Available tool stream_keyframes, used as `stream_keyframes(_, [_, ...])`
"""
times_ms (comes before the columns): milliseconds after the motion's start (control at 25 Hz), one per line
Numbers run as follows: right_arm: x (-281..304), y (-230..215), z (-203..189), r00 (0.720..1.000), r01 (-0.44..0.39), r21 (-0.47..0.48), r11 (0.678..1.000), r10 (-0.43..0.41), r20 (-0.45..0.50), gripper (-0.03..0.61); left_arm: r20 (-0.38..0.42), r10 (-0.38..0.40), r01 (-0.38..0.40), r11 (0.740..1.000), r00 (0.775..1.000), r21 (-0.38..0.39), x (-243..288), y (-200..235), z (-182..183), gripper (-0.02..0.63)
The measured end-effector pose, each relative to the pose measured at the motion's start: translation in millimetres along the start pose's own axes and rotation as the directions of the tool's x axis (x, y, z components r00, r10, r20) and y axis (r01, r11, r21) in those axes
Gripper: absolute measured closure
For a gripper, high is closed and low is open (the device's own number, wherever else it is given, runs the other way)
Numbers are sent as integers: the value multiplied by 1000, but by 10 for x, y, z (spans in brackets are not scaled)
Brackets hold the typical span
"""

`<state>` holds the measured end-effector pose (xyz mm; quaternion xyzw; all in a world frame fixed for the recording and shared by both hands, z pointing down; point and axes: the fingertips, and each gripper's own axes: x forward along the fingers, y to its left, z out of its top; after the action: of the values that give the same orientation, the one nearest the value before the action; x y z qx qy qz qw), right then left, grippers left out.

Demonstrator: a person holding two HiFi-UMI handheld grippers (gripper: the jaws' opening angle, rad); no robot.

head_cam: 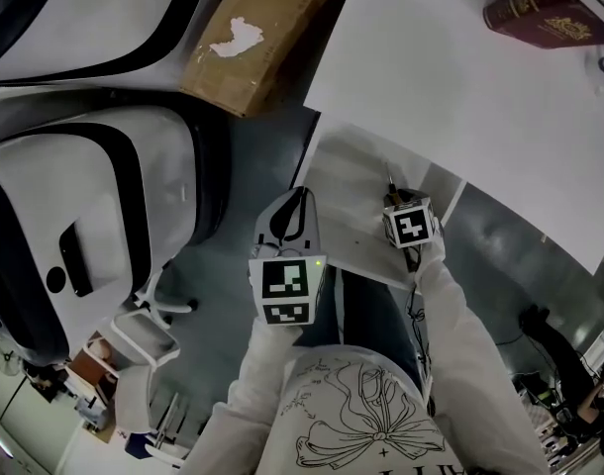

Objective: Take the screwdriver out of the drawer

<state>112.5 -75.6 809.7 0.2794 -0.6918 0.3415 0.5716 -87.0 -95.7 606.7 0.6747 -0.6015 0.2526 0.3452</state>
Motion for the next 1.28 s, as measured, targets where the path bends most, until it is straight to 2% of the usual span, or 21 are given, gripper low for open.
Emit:
stream_keyframes(160, [83,-44,-42,1000,12,-1,1000,-12,-19,500,-14,-4,4,1000,1000,-6,10,9,-57,601])
stream_keyframes(400, [83,-16,-69,999,-2,-16,1000,1,-55,504,-10,2,-2,1000,1000,-8,-13,28,-42,601])
stream_keyframes(600, [-108,20,-6,999,-35,11,999,35,-37,505,0,1,-1,1000,1000,-11,-85,25,34,601])
stream_keyframes(1000, [-853,213,384,987,-73,-12,997,74,142,505,103,7,-6,1000,995,-15,-363,-19,465,601])
stream_keyframes(1280, [-1614,308,682,955,-40,5,999,37,296,505,208,19,-16,1000,978,-15,-756,-10,888,601])
